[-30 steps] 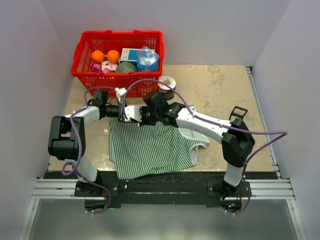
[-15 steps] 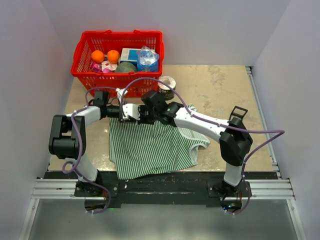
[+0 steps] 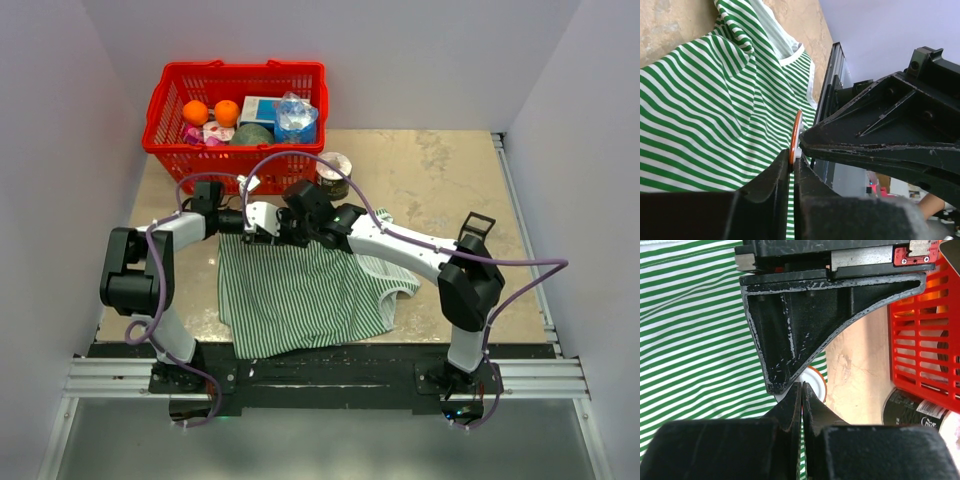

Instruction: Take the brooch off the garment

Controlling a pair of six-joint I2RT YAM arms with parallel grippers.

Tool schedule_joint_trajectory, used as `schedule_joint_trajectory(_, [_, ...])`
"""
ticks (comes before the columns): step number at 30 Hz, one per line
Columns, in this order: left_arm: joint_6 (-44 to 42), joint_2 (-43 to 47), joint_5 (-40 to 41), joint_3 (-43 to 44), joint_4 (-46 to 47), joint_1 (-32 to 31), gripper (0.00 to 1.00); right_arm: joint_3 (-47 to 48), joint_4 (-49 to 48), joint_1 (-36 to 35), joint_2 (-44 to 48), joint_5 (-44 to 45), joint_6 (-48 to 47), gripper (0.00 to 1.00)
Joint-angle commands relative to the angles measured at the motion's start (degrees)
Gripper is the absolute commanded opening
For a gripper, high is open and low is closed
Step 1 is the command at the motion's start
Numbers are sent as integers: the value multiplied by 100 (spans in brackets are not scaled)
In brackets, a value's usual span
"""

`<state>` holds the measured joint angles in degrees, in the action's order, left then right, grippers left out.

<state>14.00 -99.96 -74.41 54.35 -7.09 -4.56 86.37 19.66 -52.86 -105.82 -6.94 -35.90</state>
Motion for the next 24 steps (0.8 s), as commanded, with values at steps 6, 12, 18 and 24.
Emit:
schedule_joint_trajectory(6, [50, -41, -311, 199, 173, -80, 0, 528, 124, 335, 97, 11, 818, 40])
schedule_joint_trajectory(12, [-555, 47, -310, 59, -73, -80, 0, 1119, 828, 1514, 299, -2143, 1920, 63])
schedule_joint_trajectory(18, [-522, 336, -179, -468, 882, -133, 0, 445, 909, 1726, 62, -3549, 2499, 63])
schedule_joint_trajectory(24, [-547, 372, -21, -601, 1289, -300, 0, 423, 925, 1841, -350, -4613, 2474, 64])
